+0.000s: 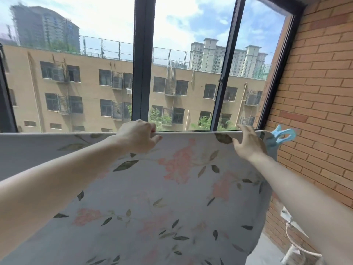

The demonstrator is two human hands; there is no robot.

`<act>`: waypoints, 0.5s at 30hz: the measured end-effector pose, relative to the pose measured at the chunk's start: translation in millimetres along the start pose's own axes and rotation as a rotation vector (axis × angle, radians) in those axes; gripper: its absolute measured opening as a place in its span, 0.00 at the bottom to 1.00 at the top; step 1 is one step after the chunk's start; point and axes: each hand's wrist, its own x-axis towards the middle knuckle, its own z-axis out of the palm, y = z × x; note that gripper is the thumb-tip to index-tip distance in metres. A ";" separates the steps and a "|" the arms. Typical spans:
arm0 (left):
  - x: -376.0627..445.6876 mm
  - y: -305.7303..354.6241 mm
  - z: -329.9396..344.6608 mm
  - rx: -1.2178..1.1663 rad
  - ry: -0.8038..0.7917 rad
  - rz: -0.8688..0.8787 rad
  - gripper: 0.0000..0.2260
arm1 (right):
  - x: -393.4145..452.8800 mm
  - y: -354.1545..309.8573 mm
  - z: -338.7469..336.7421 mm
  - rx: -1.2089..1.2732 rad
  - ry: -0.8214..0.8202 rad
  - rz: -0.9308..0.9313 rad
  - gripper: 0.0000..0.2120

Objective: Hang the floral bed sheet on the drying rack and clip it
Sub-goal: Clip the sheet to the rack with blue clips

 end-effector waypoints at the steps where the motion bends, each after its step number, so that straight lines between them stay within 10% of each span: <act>1: 6.4 9.6 4.0 0.002 0.004 -0.011 0.15 | 13.8 12.1 0.6 -0.008 -0.037 0.005 0.29; 7: 20.6 35.7 25.5 -0.005 0.052 -0.093 0.22 | 70.8 66.2 10.4 -0.171 -0.231 -0.019 0.19; 15: 31.9 20.7 31.4 0.047 0.105 -0.147 0.21 | 103.0 69.9 35.0 -0.146 -0.072 -0.184 0.11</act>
